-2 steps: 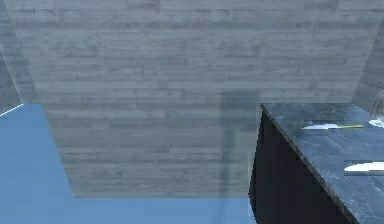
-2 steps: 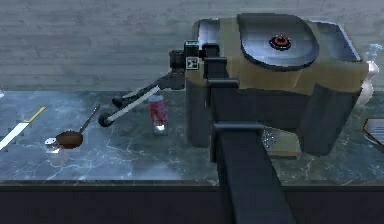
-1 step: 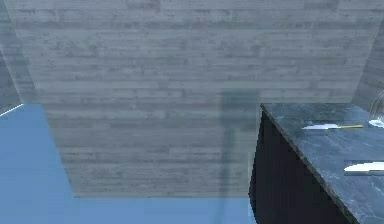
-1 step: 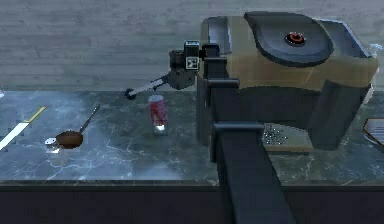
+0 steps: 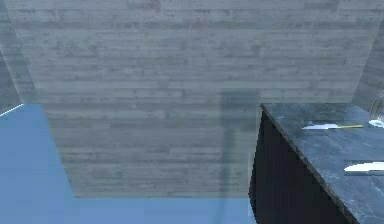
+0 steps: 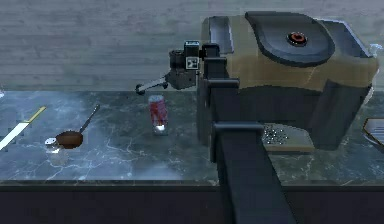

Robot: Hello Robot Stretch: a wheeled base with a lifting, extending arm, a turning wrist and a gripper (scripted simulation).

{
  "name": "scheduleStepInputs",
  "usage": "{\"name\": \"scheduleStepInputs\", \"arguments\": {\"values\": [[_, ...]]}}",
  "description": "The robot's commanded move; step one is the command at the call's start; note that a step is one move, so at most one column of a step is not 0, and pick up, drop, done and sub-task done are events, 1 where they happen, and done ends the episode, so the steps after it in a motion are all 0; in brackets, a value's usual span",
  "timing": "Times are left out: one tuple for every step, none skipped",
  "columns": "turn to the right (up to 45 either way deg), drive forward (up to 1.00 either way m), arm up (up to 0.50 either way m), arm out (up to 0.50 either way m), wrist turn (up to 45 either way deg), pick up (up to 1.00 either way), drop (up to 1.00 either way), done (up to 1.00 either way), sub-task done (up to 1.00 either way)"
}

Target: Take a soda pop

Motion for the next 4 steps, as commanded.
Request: {"name": "scheduleStepInputs", "arguments": {"values": [[0.0, 0.0, -0.14, 0.0, 0.0, 0.0, 0.0, 0.0, 0.0], [0.0, 0.0, 0.0, 0.0, 0.0, 1.0, 0.0, 0.0, 0.0], [0.0, 0.0, 0.1, 0.0, 0.0, 0.0, 0.0, 0.0, 0.0], [0.0, 0.0, 0.0, 0.0, 0.0, 0.0, 0.0, 1.0, 0.0]]}}
